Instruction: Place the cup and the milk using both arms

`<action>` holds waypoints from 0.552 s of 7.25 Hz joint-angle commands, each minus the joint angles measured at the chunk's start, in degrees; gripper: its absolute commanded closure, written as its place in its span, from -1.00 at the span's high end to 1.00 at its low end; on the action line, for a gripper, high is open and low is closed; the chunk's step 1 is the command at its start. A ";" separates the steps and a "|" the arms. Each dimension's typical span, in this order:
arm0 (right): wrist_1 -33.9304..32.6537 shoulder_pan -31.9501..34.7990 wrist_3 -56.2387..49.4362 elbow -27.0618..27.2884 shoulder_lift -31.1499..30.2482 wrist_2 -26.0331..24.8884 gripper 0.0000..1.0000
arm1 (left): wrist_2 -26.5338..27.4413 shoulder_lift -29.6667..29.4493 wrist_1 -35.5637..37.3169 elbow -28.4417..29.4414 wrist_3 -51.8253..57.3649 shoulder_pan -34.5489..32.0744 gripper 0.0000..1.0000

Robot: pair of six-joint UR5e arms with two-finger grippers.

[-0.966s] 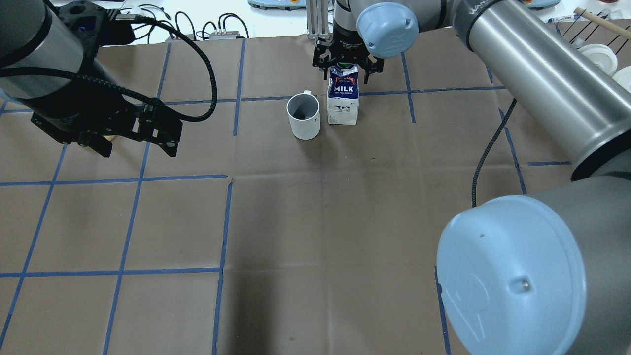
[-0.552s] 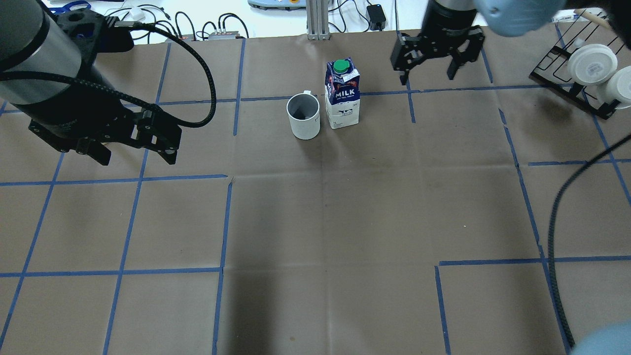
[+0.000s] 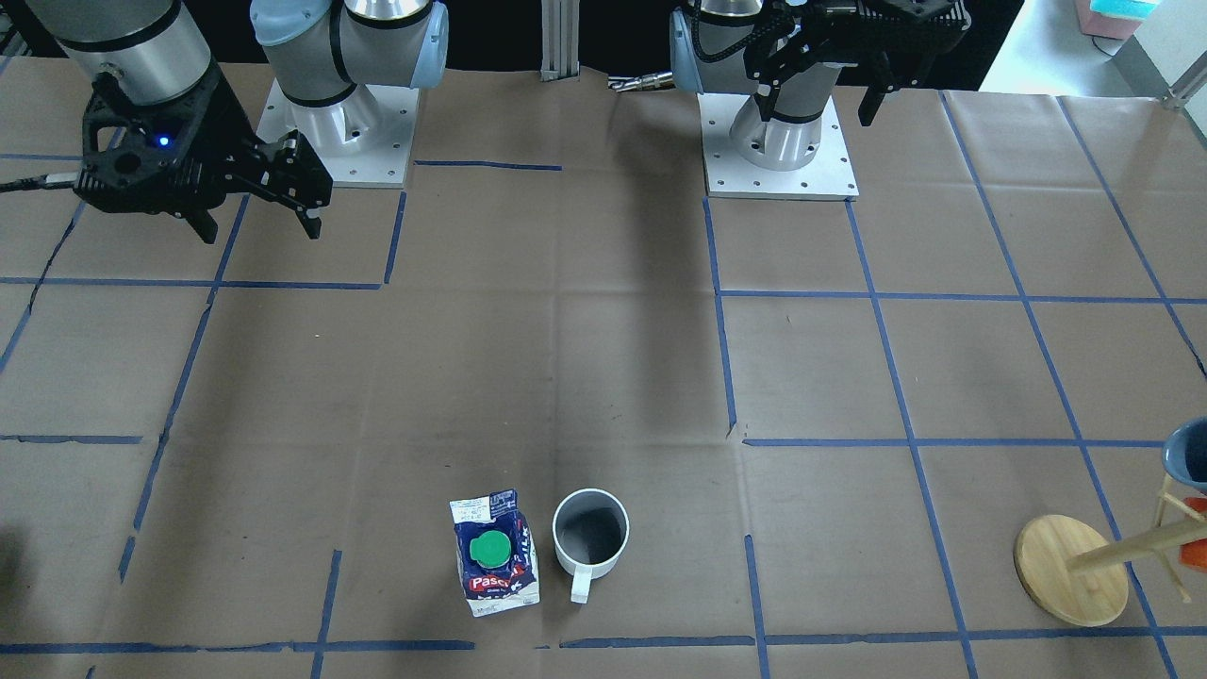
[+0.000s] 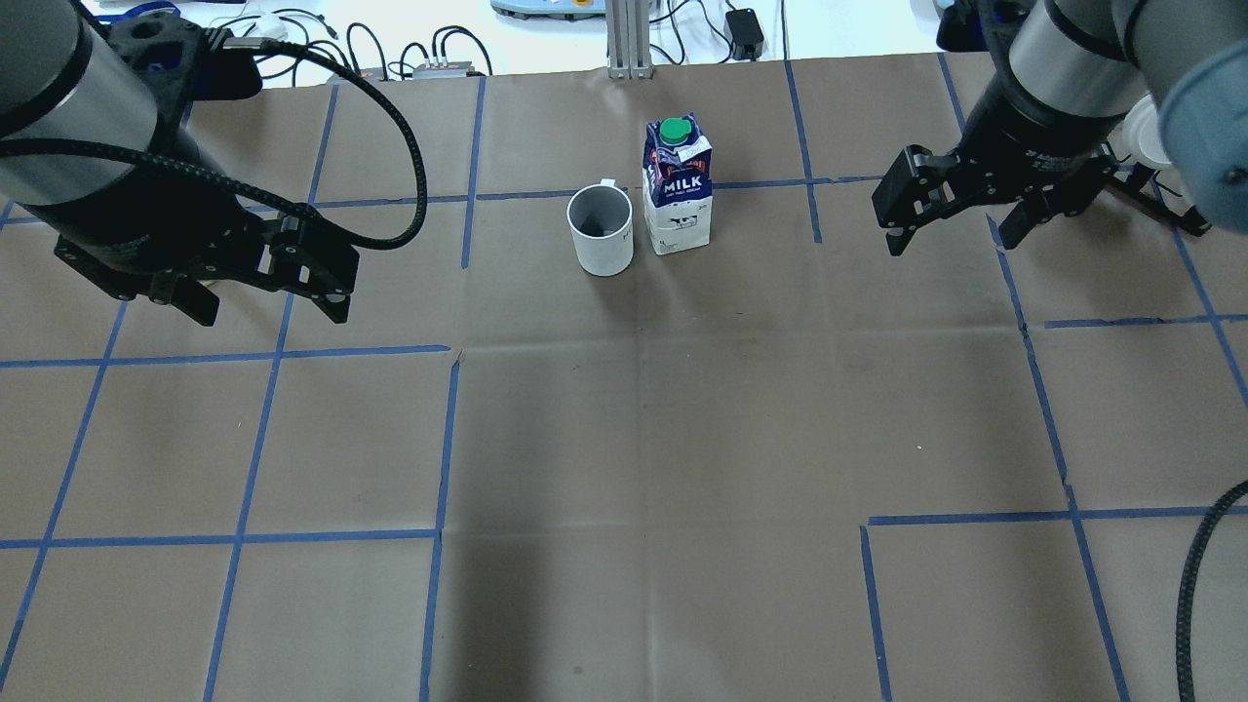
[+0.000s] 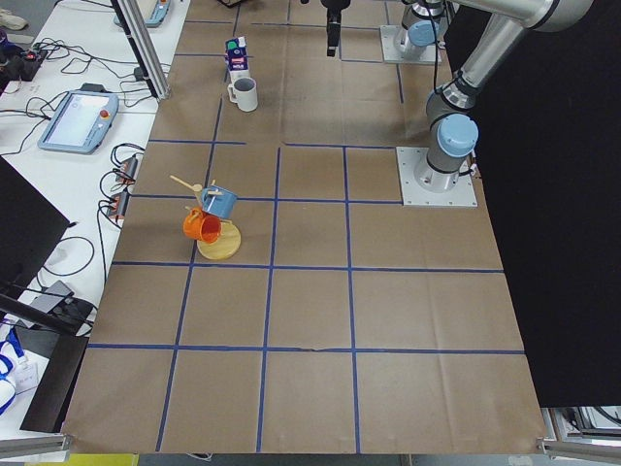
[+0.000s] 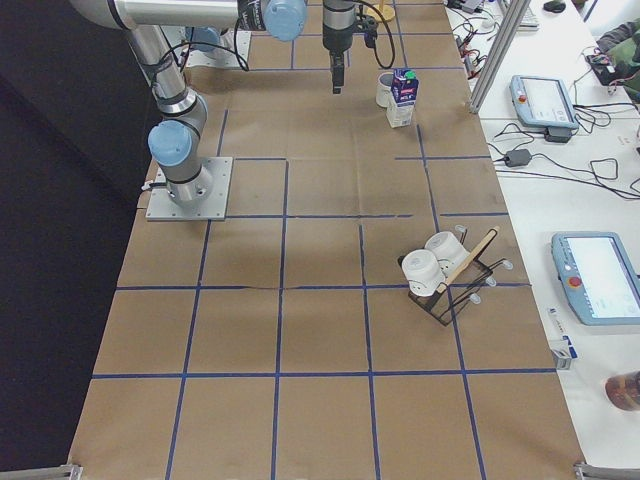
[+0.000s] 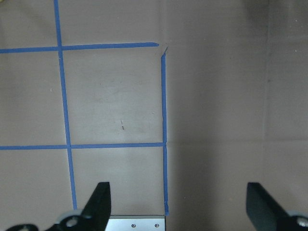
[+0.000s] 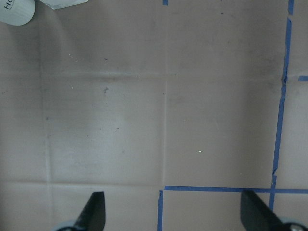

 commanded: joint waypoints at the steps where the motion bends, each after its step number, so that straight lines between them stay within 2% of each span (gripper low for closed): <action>1: 0.35 1.48 6.32 1.19 -1.12 0.07 1.00 | -0.17 -0.13 -0.09 -0.07 -0.09 1.47 1.00; 4: 0.18 2.90 7.03 1.01 -1.03 -1.07 1.00 | -1.05 -0.22 -0.09 0.02 0.00 2.36 1.00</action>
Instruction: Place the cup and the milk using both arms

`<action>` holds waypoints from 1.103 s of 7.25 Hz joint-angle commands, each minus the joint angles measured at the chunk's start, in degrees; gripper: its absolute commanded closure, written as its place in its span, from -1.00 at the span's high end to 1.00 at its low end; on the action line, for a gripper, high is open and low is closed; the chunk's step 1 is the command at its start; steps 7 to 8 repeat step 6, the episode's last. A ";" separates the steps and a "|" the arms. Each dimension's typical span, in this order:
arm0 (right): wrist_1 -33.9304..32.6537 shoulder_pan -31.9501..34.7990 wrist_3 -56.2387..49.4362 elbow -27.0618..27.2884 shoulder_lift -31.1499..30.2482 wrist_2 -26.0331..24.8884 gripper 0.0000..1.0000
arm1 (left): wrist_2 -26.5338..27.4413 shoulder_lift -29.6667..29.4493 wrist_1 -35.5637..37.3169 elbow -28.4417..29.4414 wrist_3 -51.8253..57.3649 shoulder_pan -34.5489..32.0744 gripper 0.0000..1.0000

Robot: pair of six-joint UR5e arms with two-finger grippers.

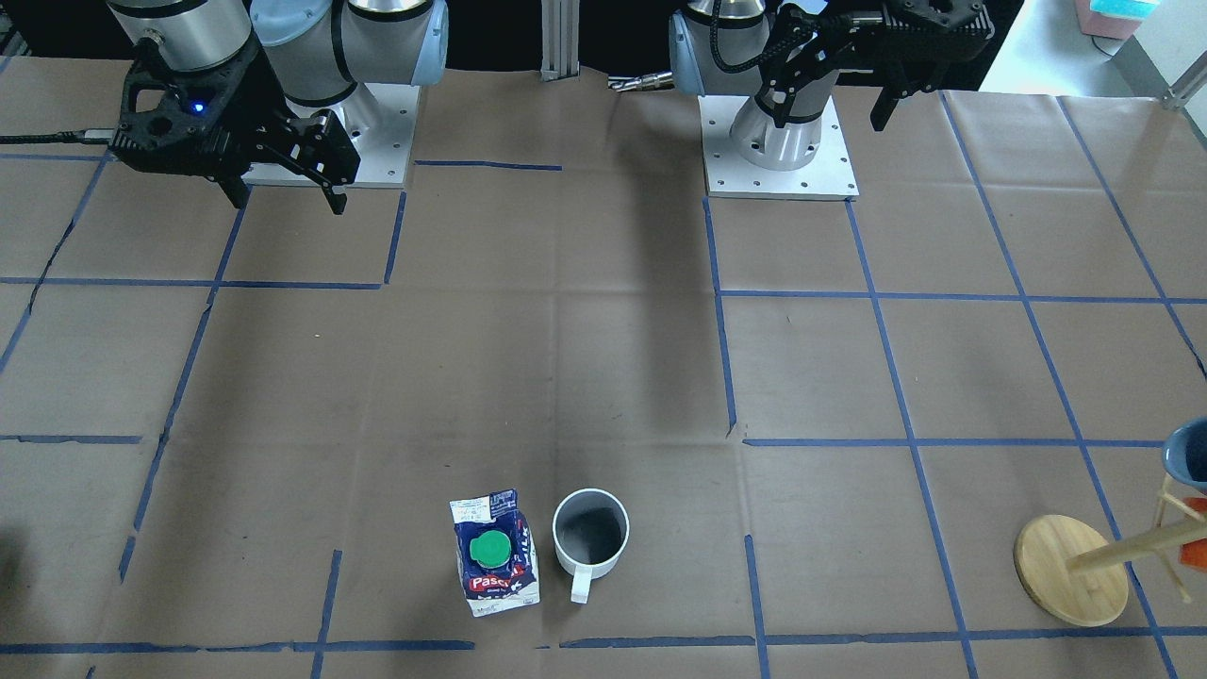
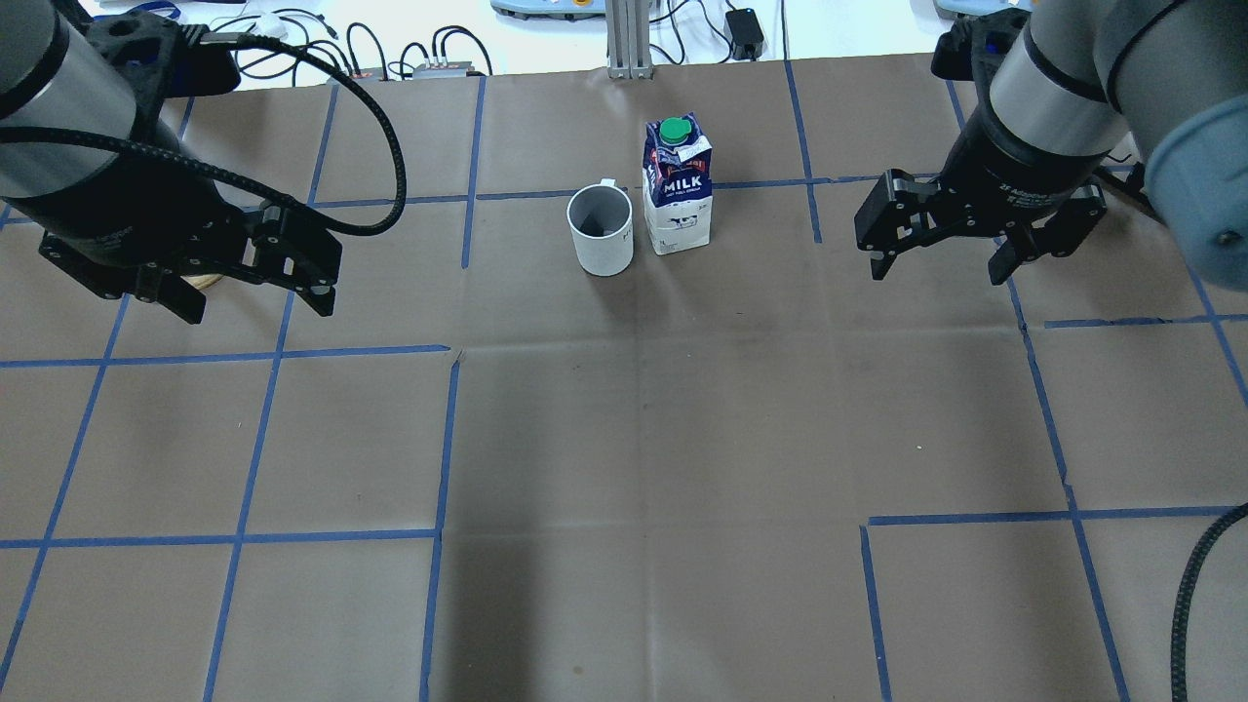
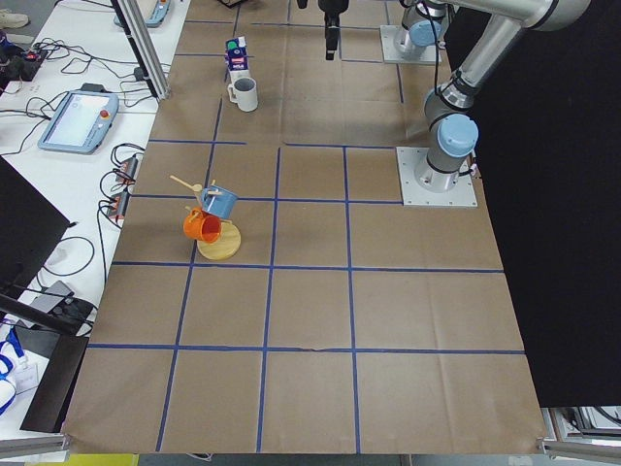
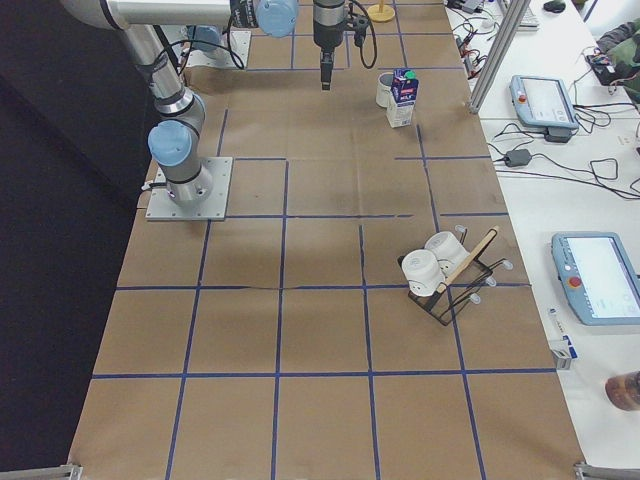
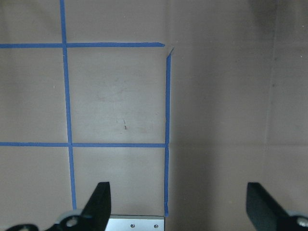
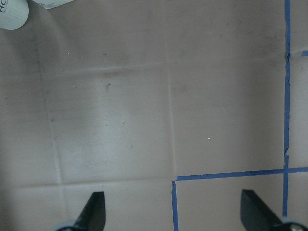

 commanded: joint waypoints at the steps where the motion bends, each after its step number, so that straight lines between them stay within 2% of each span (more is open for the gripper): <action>1: -0.09 0.44 -0.40 -0.19 0.06 -0.55 1.00 | -0.27 -0.06 -0.01 0.07 0.03 0.25 1.00; 8: -0.35 0.35 -0.85 0.42 -0.12 -0.55 1.00 | -0.27 0.29 0.08 0.07 -0.15 0.25 1.00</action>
